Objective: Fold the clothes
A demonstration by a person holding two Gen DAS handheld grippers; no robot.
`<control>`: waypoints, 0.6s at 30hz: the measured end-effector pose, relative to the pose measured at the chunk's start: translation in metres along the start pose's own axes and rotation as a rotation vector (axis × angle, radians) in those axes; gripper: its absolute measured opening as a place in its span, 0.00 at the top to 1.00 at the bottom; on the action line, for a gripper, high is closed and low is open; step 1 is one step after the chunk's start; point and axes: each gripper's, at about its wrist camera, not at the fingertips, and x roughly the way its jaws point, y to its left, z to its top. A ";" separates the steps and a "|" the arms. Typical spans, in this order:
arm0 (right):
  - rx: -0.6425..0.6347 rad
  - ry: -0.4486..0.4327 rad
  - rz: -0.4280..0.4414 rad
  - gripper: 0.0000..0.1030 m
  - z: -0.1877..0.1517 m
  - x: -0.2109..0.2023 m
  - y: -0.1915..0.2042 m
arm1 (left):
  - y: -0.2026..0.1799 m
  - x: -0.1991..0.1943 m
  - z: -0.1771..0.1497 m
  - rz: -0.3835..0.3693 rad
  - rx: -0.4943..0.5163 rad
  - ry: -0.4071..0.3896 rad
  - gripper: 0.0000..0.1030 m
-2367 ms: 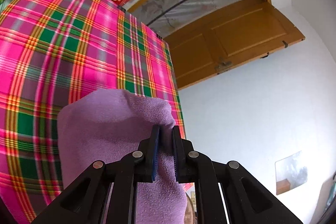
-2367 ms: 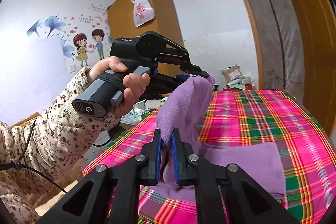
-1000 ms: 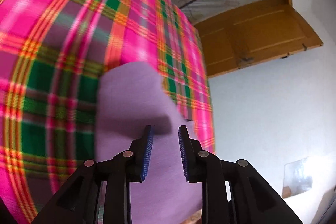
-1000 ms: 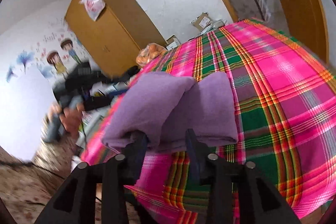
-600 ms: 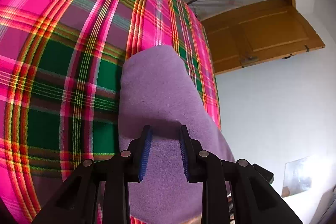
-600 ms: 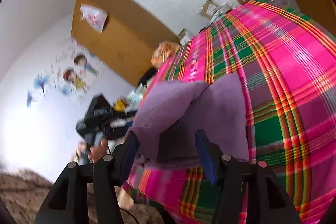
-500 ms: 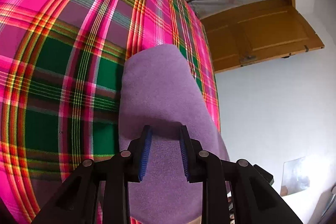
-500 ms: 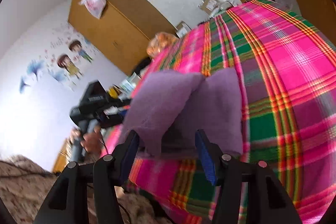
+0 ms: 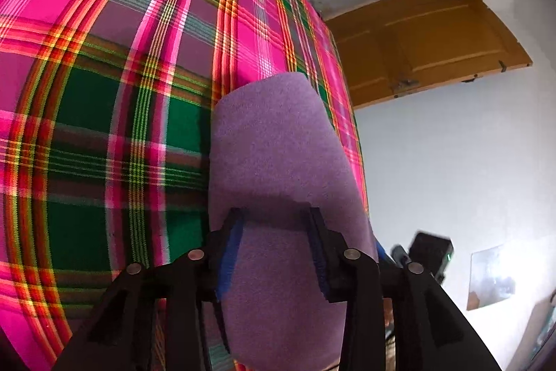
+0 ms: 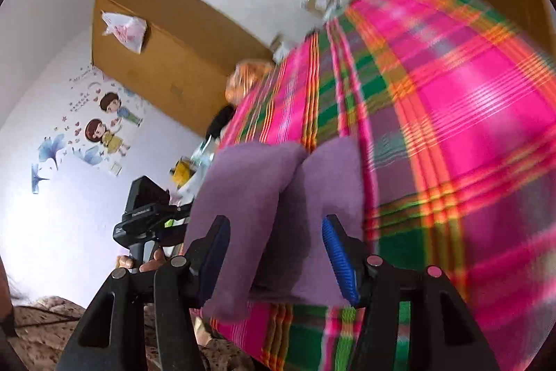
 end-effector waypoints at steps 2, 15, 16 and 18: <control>0.017 0.043 0.043 0.45 0.006 0.018 -0.003 | 0.003 0.000 -0.001 -0.002 0.000 0.008 0.59; 0.031 0.084 0.108 0.78 0.028 0.053 0.006 | 0.005 0.000 -0.008 -0.006 -0.009 0.018 0.58; 0.015 0.072 0.106 0.82 0.027 0.050 0.010 | 0.004 0.001 -0.008 -0.001 -0.009 0.016 0.58; -0.025 0.051 0.102 0.87 0.026 0.045 0.020 | -0.001 0.004 -0.009 0.006 -0.006 0.014 0.58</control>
